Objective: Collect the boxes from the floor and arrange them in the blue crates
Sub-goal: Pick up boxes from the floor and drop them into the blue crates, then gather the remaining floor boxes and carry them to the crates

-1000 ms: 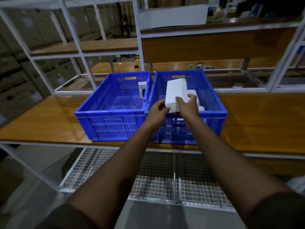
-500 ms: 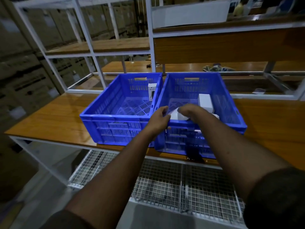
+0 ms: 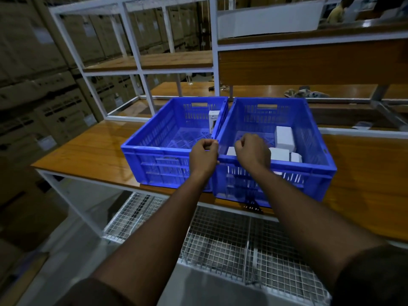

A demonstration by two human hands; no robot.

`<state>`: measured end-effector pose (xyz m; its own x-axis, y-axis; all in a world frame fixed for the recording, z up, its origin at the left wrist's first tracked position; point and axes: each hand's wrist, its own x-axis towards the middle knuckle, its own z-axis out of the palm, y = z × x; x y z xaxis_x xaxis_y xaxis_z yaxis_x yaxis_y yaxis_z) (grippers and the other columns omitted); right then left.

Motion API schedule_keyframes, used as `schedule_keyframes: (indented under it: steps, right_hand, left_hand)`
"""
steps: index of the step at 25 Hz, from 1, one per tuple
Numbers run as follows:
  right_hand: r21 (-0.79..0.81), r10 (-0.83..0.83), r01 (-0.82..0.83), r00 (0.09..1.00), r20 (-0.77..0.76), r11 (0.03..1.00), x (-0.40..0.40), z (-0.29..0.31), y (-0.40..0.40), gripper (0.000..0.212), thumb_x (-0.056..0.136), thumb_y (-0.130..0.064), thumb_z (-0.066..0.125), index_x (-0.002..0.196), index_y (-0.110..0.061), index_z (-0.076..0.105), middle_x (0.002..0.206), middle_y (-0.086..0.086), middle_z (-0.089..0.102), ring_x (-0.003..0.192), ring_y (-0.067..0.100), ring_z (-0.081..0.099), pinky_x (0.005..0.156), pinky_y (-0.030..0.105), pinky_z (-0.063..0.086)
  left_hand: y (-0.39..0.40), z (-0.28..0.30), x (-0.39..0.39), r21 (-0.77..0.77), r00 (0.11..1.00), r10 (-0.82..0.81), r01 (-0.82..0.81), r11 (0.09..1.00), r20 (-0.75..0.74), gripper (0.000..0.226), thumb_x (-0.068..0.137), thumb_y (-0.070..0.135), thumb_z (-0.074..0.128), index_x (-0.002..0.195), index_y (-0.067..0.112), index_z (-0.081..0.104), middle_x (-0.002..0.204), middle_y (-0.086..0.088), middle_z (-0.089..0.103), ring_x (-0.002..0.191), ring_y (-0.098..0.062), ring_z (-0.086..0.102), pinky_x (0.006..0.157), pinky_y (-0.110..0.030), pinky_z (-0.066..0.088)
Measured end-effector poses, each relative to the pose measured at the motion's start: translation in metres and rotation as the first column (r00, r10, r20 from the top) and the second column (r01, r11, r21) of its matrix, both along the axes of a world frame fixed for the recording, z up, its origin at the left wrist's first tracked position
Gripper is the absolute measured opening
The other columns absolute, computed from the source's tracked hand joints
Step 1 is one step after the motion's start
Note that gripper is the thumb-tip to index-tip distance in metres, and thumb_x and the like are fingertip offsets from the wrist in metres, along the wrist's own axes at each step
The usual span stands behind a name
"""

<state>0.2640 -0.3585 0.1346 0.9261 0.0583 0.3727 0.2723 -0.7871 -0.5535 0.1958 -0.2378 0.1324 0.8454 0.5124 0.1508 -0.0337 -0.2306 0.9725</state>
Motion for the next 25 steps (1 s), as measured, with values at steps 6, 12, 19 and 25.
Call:
schedule_keyframes:
  steps: [6, 12, 19, 25]
  right_hand:
    - [0.177, 0.211, -0.293, 0.903, 0.375, 0.939, -0.067, -0.034, 0.051, 0.013, 0.093, -0.022, 0.056, 0.085, -0.012, 0.057, 0.094, 0.007, 0.052, 0.092, 0.027, 0.051, 0.076, 0.039, 0.045]
    - [0.206, 0.519, -0.522, 0.852, 0.074, 0.828, -0.16, -0.09, 0.11, 0.02, 0.095, -0.031, 0.053, 0.076, -0.024, 0.05, 0.08, -0.005, 0.052, 0.079, 0.02, 0.053, 0.061, 0.034, 0.038]
    - [0.092, 0.777, -0.799, 0.541, -0.323, 0.594, -0.279, -0.126, 0.159, 0.022, 0.097, -0.036, 0.05, 0.08, -0.024, 0.058, 0.079, -0.005, 0.061, 0.074, 0.016, 0.056, 0.063, 0.03, 0.038]
    - [0.03, 0.78, -0.882, 0.399, -0.482, 0.469, -0.392, -0.145, 0.172, 0.023, 0.095, -0.036, 0.049, 0.087, -0.02, 0.062, 0.091, 0.001, 0.068, 0.084, 0.022, 0.062, 0.07, 0.032, 0.047]
  left_hand:
    - [0.025, -0.028, -0.045, 0.097, 0.964, 0.257, -0.25, 0.963, -0.064, 0.023, 0.094, 0.036, 0.06, 0.083, 0.018, 0.067, 0.08, -0.004, 0.073, 0.078, -0.024, 0.07, 0.076, -0.047, 0.058]
    - [0.067, -0.088, -0.145, 0.077, 0.846, 0.494, -0.489, 0.869, -0.203, 0.023, 0.093, 0.035, 0.061, 0.083, 0.015, 0.069, 0.078, 0.0, 0.071, 0.076, -0.02, 0.066, 0.071, -0.035, 0.051]
    - [0.109, -0.137, -0.302, 0.084, 0.692, 0.635, -0.65, 0.755, -0.343, 0.02, 0.092, 0.031, 0.058, 0.079, 0.02, 0.069, 0.076, 0.004, 0.072, 0.076, -0.015, 0.069, 0.077, -0.046, 0.059]
    - [0.107, -0.167, -0.439, 0.115, 0.557, 0.706, -0.744, 0.658, -0.437, 0.019, 0.092, 0.032, 0.056, 0.082, 0.019, 0.066, 0.081, 0.003, 0.071, 0.08, -0.018, 0.069, 0.08, -0.045, 0.058]
